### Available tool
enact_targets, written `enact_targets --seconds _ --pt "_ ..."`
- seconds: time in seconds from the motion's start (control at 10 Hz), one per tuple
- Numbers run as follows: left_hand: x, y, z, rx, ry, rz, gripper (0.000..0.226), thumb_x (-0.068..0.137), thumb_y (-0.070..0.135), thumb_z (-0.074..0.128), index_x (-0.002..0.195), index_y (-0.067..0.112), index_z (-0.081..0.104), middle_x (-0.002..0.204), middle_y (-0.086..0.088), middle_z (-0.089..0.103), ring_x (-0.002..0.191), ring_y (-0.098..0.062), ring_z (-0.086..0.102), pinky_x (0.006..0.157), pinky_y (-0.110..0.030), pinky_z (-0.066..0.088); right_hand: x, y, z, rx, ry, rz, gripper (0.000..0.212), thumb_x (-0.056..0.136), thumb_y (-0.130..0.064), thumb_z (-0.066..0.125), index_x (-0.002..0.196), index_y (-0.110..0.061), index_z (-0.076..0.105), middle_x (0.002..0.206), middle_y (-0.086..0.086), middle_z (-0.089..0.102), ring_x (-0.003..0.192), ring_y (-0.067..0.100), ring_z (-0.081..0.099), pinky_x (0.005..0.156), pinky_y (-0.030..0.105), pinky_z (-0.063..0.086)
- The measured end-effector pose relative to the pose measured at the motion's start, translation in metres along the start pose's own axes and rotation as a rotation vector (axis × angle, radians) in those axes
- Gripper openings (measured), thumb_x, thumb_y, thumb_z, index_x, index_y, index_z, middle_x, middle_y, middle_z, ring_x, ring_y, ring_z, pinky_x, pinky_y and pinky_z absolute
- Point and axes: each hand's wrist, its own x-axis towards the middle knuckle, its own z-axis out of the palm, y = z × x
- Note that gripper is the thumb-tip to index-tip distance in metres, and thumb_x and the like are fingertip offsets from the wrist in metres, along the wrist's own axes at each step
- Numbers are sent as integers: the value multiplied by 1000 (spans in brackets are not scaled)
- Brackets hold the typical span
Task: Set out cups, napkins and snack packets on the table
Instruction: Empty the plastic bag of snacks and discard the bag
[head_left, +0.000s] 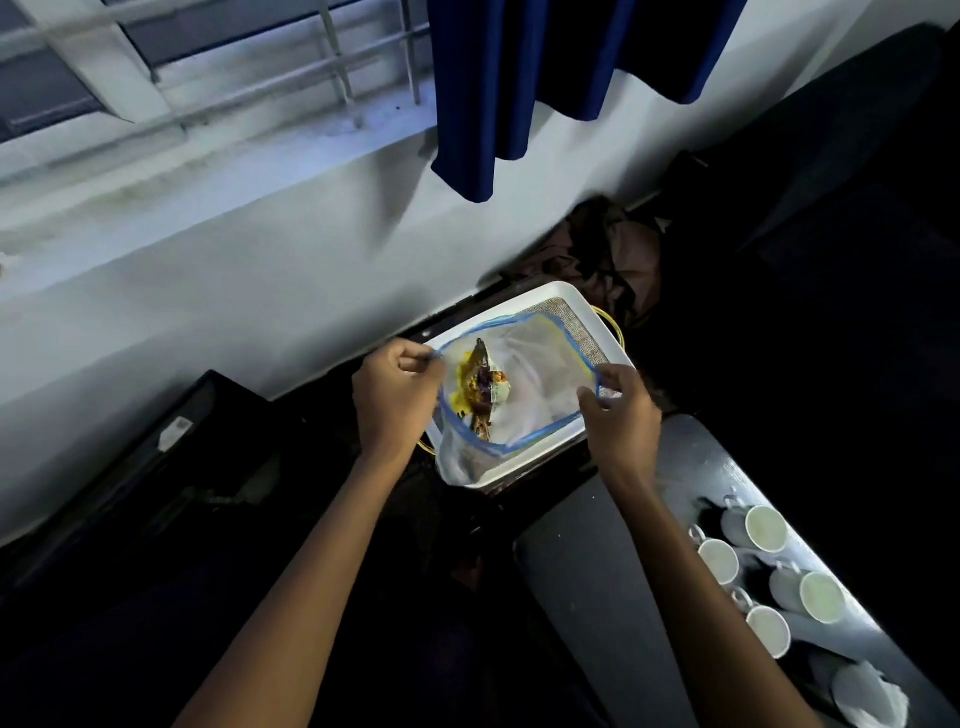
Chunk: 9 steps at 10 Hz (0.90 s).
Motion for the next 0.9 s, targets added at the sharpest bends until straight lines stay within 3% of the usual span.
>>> enact_targets --seconds 0.1,0.2,0.3,0.4,0.5,0.6,0.7,0.8,0.9 --pt "-15 8 11 -18 -36 32 10 74 12 70 76 19 64 67 4 66 59 -14 65 67 -45 59 -3 -3 6 -24 39 -57 28 83 -11 61 112 -12 61 113 6 63 94 22 61 80 33 46" --pt "-30 14 29 -51 -102 31 18 74 8 71 78 20 58 71 7 64 65 -15 66 69 -41 58 -2 -3 12 34 -87 -80 18 84 -8 61 101 -8 67 100 8 69 89 19 64 75 22 43" --pt "-37 11 47 -42 -123 35 17 75 10 72 86 15 60 73 10 62 67 -8 62 70 -29 53 3 -1 24 9 -324 -67 16 85 -8 63 99 -3 68 98 11 72 92 20 66 76 19 42" --pt "-44 4 61 -27 -248 41 20 78 21 73 93 17 60 78 11 62 67 -2 59 69 -22 48 11 10 33 -123 -474 -56 15 85 -6 60 96 2 67 97 20 71 88 20 63 69 26 39" --pt "-47 -8 70 28 -448 62 24 83 35 67 101 20 61 86 11 64 74 -1 60 72 -20 48 21 28 37 -185 -505 -3 18 85 3 53 97 11 63 103 30 67 96 34 63 77 38 44" --pt "-39 -24 71 -34 -447 -17 24 83 39 59 99 20 60 95 2 67 83 -9 63 76 -23 48 29 37 34 -50 -514 106 20 85 4 59 103 13 63 107 29 66 94 27 60 87 42 47" --pt "-12 -51 66 48 -318 -71 23 90 26 58 105 8 62 109 -8 67 97 -18 63 83 -27 47 35 48 30 143 -572 213 16 86 9 57 100 7 64 106 28 64 96 33 62 92 44 51" --pt "19 -79 62 105 -231 -194 39 86 31 56 108 -2 59 112 -18 63 106 -26 59 94 -37 46 45 58 29 246 -613 349 16 85 3 54 87 -12 59 84 9 64 75 16 62 71 26 53" --pt "44 -106 66 142 -240 -356 45 90 30 53 123 0 51 118 -17 56 106 -23 54 88 -32 44 60 69 31 210 -716 483 20 90 -2 50 90 -21 55 76 -6 69 73 9 63 70 23 52"
